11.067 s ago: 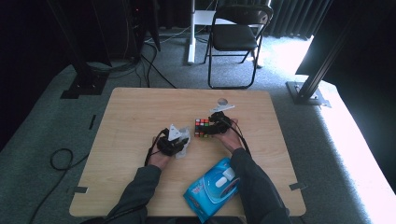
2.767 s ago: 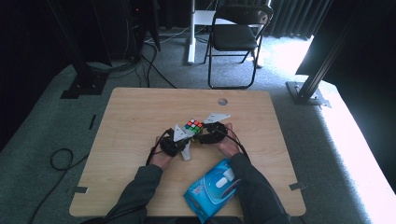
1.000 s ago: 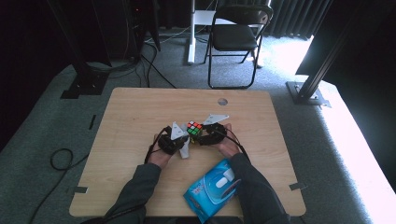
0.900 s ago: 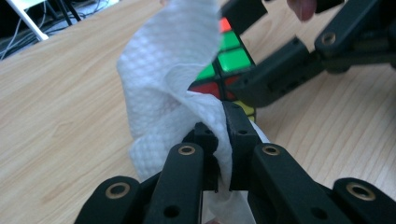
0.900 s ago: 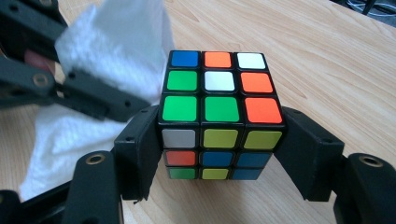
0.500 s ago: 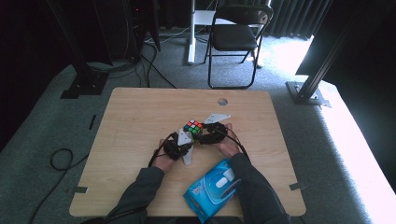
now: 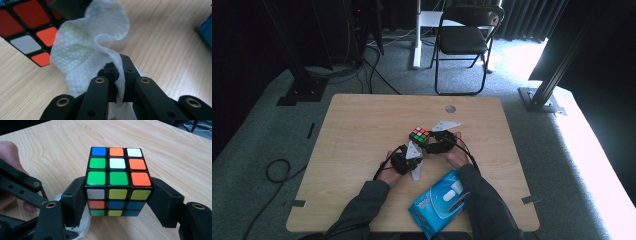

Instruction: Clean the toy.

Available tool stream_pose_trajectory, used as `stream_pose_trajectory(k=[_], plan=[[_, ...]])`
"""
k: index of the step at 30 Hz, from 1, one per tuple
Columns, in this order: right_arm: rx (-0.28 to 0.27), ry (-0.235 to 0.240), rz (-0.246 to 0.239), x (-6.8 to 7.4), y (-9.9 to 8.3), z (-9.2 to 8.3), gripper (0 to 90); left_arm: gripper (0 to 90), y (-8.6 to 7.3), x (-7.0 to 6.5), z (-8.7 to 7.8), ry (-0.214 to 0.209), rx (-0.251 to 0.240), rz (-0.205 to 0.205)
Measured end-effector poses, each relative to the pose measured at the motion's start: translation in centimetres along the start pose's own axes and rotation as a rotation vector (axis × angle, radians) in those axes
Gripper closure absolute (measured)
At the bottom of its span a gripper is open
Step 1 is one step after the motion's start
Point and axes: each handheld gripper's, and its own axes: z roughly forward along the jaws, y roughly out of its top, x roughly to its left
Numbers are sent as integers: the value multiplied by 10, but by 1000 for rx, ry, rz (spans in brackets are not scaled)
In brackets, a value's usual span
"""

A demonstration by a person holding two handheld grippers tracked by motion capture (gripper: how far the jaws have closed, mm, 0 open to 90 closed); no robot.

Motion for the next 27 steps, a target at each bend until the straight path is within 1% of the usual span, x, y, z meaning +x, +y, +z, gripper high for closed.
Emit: stream_pose_trajectory(k=[4,8,10,11,12,13,14,17,20,22,27], plan=[[-4,7,3,0,0,-1,346,856,-5,11,0,24,8,-53],[-8,17,-2,1,0,-1,346,856,-9,26,-3,55,10,-100],[-9,20,-2,1,0,-1,346,856,-10,32,-5,70,5,-128],[-9,21,-3,1,0,-1,346,856,-10,32,-5,70,5,-128],[-11,25,-2,1,0,-1,346,856,-12,38,-8,80,-3,-149],[-12,28,-1,1,0,-1,346,856,-12,38,-8,80,-3,-149],[-13,32,-2,1,0,-1,346,856,-12,41,-9,95,-13,-164],[-15,38,-2,1,0,-1,346,850,-13,46,-11,115,-16,-175],[-17,41,-3,1,0,-2,346,851,-14,49,-11,114,-19,-190],[-20,41,-1,1,1,-2,346,851,-14,48,-11,113,-21,-186],[-32,43,9,0,1,-3,346,852,-12,41,-5,100,-14,-160]])
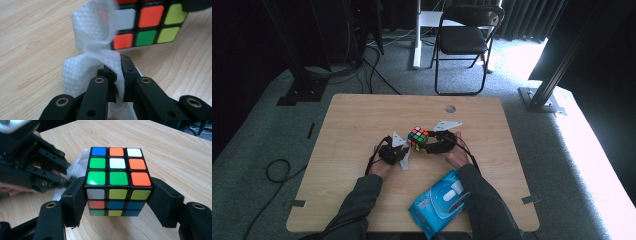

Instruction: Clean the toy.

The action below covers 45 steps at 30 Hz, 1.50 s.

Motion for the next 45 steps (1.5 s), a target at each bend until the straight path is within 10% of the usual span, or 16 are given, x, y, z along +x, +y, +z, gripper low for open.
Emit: stream_pose_trajectory(k=[23,45], plan=[[-17,14,3,0,2,-2,346,846,11,-38,12,-95,-7,119],[-4,9,4,-1,0,-1,346,844,1,8,-1,54,-7,-13]])
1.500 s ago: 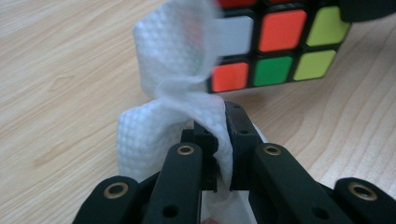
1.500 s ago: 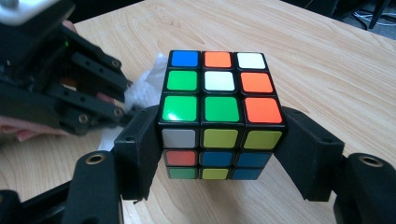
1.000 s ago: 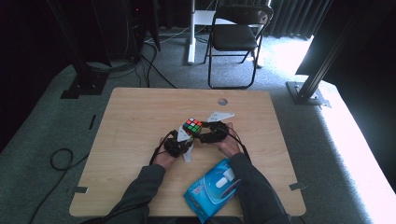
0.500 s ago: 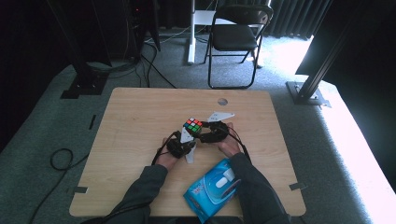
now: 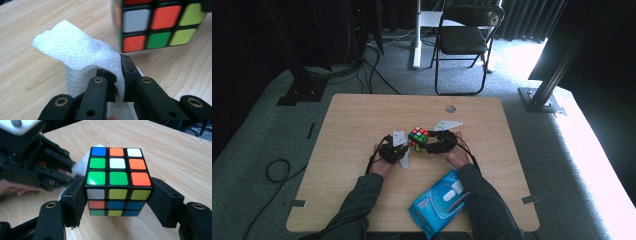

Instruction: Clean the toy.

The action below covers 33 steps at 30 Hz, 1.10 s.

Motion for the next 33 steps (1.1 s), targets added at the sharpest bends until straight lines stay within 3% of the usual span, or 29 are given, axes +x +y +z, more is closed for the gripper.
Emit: stream_pose_trajectory(k=[16,24,33], plan=[[36,-29,-4,-3,-3,4,345,836,-4,23,-14,47,-23,-55],[62,-65,-2,-7,-7,7,345,828,-9,29,-18,62,-20,-71],[95,-72,-13,-6,-10,12,345,823,-12,33,-20,76,-14,-80]])
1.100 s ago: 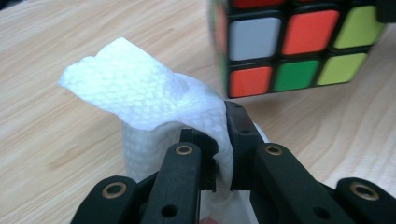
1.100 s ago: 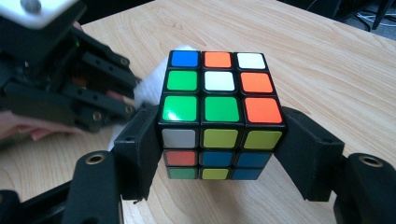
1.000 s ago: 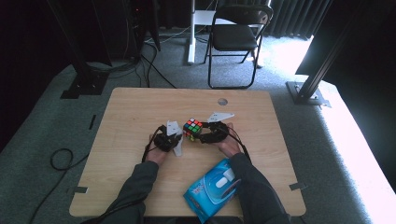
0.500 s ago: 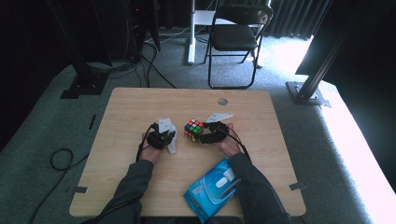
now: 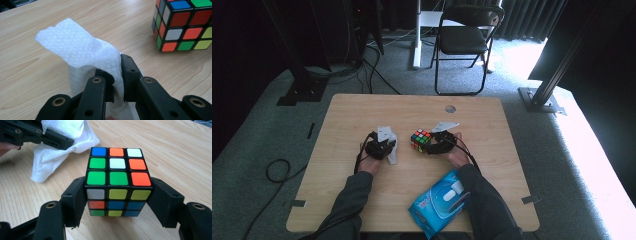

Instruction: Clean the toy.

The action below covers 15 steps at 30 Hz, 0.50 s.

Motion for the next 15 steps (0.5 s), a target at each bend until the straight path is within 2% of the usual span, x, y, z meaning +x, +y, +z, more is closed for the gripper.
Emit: stream_pose_trajectory(k=[15], plan=[[32,-14,-10,-1,-4,4,344,813,-9,6,2,15,25,-17]])
